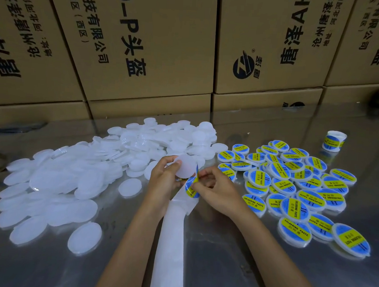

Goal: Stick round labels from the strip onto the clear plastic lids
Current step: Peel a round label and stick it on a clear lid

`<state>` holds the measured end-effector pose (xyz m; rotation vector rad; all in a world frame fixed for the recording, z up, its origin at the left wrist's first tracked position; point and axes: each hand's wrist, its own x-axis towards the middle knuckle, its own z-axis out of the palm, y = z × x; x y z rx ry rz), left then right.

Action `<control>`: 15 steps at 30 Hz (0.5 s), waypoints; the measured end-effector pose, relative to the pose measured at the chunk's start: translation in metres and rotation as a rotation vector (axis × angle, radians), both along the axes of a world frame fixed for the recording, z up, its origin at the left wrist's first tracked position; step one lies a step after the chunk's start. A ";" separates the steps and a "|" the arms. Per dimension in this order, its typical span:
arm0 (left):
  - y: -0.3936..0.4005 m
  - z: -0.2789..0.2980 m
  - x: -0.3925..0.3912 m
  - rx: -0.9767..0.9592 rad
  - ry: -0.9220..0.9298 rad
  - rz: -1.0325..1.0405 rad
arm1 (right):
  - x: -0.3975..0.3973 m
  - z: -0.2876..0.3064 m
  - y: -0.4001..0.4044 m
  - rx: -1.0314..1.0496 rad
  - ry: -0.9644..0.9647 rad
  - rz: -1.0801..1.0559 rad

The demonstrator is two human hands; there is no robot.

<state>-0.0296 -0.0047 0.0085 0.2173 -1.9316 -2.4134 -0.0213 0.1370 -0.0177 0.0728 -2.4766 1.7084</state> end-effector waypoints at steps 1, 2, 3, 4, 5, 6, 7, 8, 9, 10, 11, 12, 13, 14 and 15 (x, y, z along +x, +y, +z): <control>0.000 0.001 0.000 0.044 -0.008 -0.011 | 0.000 -0.001 0.000 0.028 0.003 0.014; -0.001 0.001 0.000 0.084 -0.015 -0.023 | 0.000 -0.002 -0.001 0.051 0.007 0.018; -0.002 0.002 0.000 0.111 -0.026 -0.035 | 0.001 -0.002 -0.001 0.059 0.011 0.009; -0.003 0.002 0.000 0.129 -0.035 -0.052 | 0.001 -0.002 -0.002 0.047 0.011 -0.006; -0.004 0.003 0.001 0.146 -0.038 -0.074 | 0.000 -0.003 -0.002 0.017 0.008 -0.022; -0.005 0.004 0.002 0.160 -0.038 -0.095 | -0.001 -0.003 -0.002 -0.019 0.002 -0.034; -0.005 0.004 0.002 0.165 -0.036 -0.109 | -0.001 -0.003 -0.002 -0.046 -0.008 -0.043; -0.006 0.005 0.003 0.164 -0.033 -0.114 | -0.002 -0.003 -0.002 -0.060 -0.017 -0.049; -0.006 0.005 0.003 0.159 -0.030 -0.112 | -0.002 -0.002 -0.002 -0.062 -0.024 -0.054; -0.006 0.005 0.003 0.150 -0.026 -0.105 | -0.002 -0.002 -0.003 -0.059 -0.028 -0.059; -0.005 0.006 0.003 0.133 -0.021 -0.094 | -0.002 -0.002 -0.003 -0.053 -0.028 -0.064; -0.004 0.006 0.003 0.107 -0.012 -0.080 | -0.002 -0.002 -0.003 -0.048 -0.025 -0.068; -0.004 0.007 0.003 0.073 0.002 -0.069 | -0.001 -0.001 -0.003 -0.041 -0.020 -0.075; -0.003 0.007 0.003 0.036 0.022 -0.069 | -0.001 -0.001 -0.003 -0.028 -0.010 -0.085; -0.003 0.008 0.003 -0.003 0.048 -0.082 | -0.001 -0.001 -0.003 -0.008 0.002 -0.094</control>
